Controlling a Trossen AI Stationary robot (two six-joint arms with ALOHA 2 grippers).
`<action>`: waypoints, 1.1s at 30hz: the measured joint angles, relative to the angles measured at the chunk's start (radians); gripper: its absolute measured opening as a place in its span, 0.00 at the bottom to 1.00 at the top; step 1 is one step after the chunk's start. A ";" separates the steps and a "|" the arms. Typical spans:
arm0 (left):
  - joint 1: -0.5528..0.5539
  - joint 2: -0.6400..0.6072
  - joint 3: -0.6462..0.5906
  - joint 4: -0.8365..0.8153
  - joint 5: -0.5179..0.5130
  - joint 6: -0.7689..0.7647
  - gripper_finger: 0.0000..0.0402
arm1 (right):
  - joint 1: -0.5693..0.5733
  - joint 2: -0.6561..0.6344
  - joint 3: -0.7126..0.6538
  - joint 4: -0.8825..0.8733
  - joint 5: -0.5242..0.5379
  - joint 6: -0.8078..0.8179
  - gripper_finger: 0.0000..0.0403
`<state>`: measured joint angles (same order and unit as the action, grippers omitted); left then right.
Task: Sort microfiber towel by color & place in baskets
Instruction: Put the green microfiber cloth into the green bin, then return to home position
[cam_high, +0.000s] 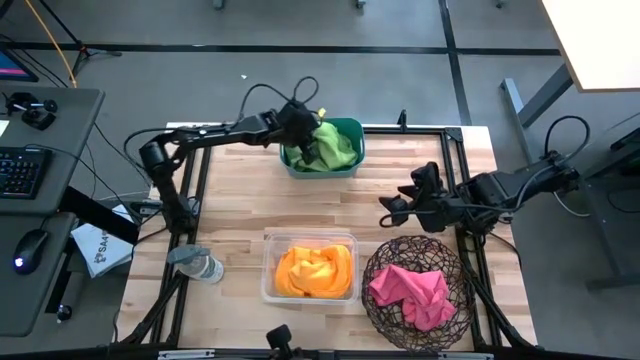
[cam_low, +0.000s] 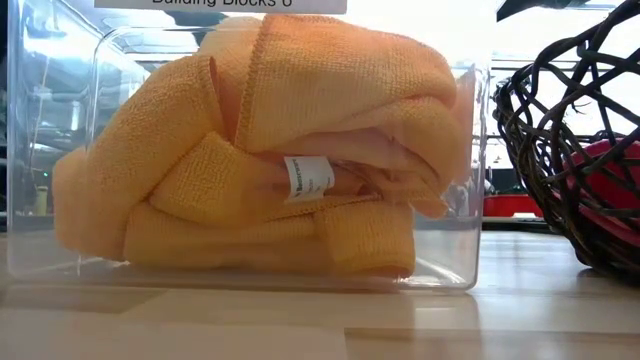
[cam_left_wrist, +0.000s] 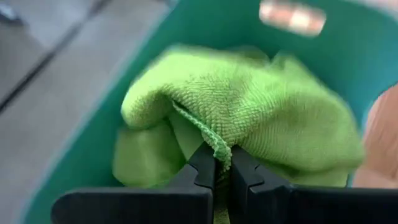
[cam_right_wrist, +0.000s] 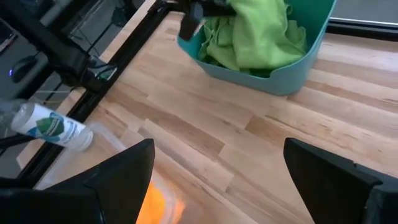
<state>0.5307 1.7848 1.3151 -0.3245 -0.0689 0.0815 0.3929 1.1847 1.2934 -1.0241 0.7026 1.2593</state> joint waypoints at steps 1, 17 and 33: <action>-0.002 0.022 0.025 -0.044 0.000 -0.002 0.00 | -0.007 0.000 0.000 0.002 -0.002 -0.001 0.88; -0.022 0.049 0.103 -0.154 -0.003 -0.147 0.28 | -0.048 0.000 0.000 0.002 -0.051 -0.030 0.88; -0.083 -0.325 0.060 -0.167 0.209 -0.311 0.54 | -0.073 0.000 0.000 -0.030 0.023 -0.015 0.88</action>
<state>0.4475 1.4594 1.3754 -0.4917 0.1401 -0.2295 0.3197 1.1847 1.2934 -1.0545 0.7256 1.2441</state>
